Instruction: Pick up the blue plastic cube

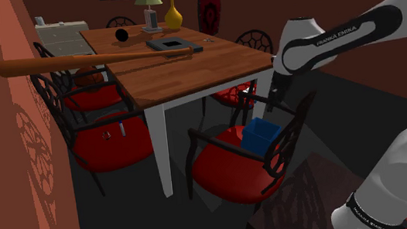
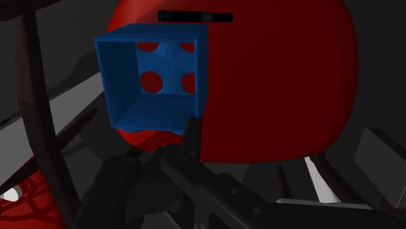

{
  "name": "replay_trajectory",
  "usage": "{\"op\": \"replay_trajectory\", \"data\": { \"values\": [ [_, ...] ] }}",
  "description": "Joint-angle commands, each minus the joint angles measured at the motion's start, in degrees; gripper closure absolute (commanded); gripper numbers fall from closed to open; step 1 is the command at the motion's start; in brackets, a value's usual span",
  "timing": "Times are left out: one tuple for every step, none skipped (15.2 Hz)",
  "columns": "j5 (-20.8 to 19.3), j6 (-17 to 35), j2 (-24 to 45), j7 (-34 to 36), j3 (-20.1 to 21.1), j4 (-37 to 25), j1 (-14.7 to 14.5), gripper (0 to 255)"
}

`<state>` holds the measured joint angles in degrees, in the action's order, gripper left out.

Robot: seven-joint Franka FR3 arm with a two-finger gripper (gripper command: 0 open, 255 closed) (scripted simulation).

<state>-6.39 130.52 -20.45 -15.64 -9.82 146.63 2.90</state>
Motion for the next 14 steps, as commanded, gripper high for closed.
{"op": "replay_trajectory", "data": {
  "values": [
    [0.38, 4.38, 4.23, -1.72, -1.28, 0.27, 0.08, 0],
    [0.75, 6.27, 6.37, -2.54, -1.82, 0.14, 0.02, 0],
    [1.22, 8.12, 8.56, -3.42, -2.32, -0.08, -0.06, 0],
    [1.81, 9.94, 10.81, -4.38, -2.79, -0.37, -0.13, 0],
    [2.53, 11.70, 13.11, -5.41, -3.22, -0.75, -0.20, 0],
    [3.39, 13.41, 15.45, -6.53, -3.59, -1.22, -0.25, 0],
    [4.38, 15.06, 17.83, -7.73, -3.90, -1.76, -0.29, 0],
    [5.51, 16.64, 20.23, -9.02, -4.12, -2.39, -0.28, 0],
    [6.77, 18.14, 22.66, -10.39, -4.23, -3.11, -0.19, 0],
    [8.13, 19.56, 25.11, -11.83, -4.20, -3.90, 0.00, 0],
    [9.56, 20.90, 27.56, -13.32, -4.07, -4.78, 0.26, 0],
    [11.02, 22.14, 30.01, -14.81, -3.75, -5.74, 0.68, 0],
    [12.46, 23.30, 32.45, -16.28, -3.33, -6.79, 1.20, 0],
    [13.82, 24.38, 34.88, -17.70, -2.76, -7.91, 1.85, 0]
  ]
}}
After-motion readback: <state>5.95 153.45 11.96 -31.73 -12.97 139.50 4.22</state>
